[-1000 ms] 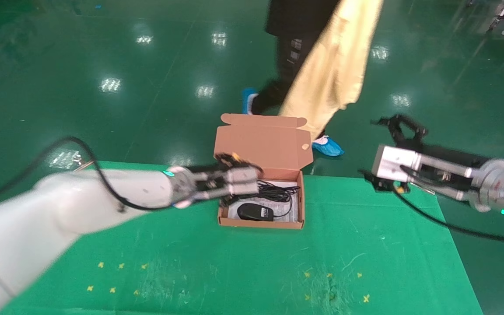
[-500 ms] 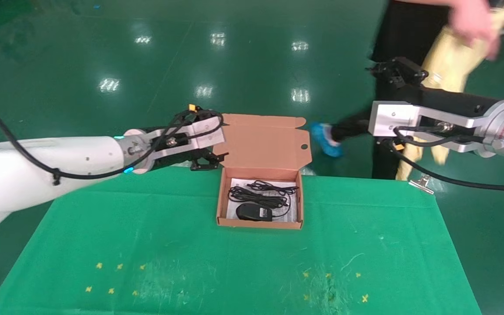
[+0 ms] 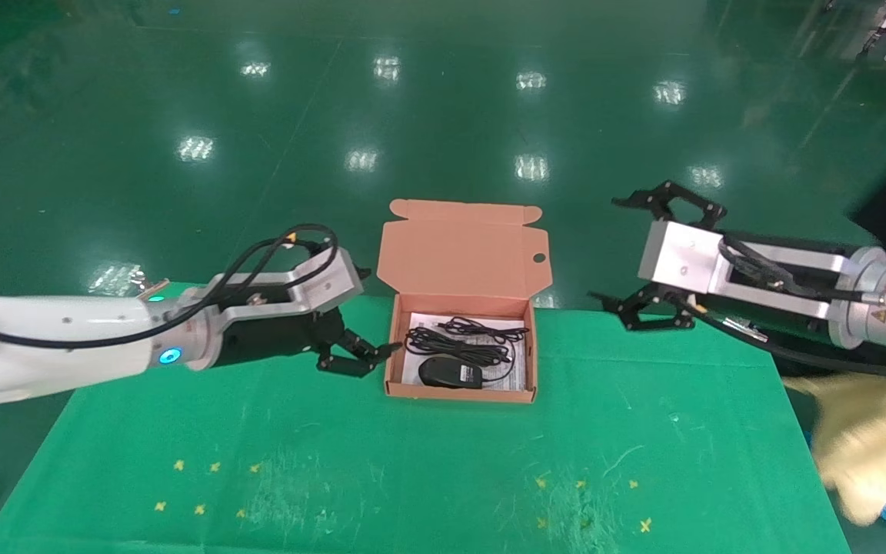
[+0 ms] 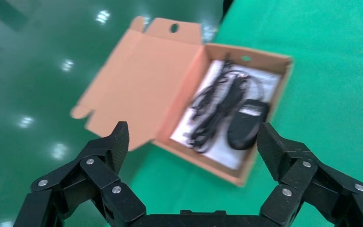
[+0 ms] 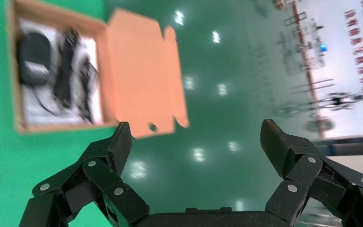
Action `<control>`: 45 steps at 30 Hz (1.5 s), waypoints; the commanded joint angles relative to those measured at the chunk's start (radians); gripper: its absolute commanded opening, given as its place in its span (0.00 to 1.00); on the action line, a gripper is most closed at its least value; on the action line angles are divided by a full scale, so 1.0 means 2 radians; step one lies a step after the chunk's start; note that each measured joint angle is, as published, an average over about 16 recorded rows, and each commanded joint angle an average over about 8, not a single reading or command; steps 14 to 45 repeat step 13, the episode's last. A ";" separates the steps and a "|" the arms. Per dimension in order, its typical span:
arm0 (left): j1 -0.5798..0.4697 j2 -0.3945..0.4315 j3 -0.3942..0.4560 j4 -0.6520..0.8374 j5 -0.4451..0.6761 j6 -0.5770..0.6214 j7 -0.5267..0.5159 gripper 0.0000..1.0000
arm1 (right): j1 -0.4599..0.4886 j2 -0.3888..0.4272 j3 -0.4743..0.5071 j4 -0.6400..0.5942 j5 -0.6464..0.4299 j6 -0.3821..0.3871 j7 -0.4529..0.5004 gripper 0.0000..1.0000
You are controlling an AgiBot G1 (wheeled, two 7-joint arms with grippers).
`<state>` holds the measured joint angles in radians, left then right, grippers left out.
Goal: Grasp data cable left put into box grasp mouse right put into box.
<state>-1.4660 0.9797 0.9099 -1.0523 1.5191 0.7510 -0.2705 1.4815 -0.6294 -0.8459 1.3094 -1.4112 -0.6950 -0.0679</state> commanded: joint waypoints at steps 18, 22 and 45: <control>0.067 -0.063 -0.108 -0.040 -0.136 0.128 0.014 0.94 | -0.066 0.003 0.092 -0.004 0.111 -0.131 0.042 1.00; 0.067 -0.063 -0.108 -0.040 -0.136 0.128 0.014 0.94 | -0.066 0.003 0.092 -0.004 0.111 -0.131 0.042 1.00; 0.067 -0.063 -0.108 -0.040 -0.136 0.128 0.014 0.94 | -0.066 0.003 0.092 -0.004 0.111 -0.131 0.042 1.00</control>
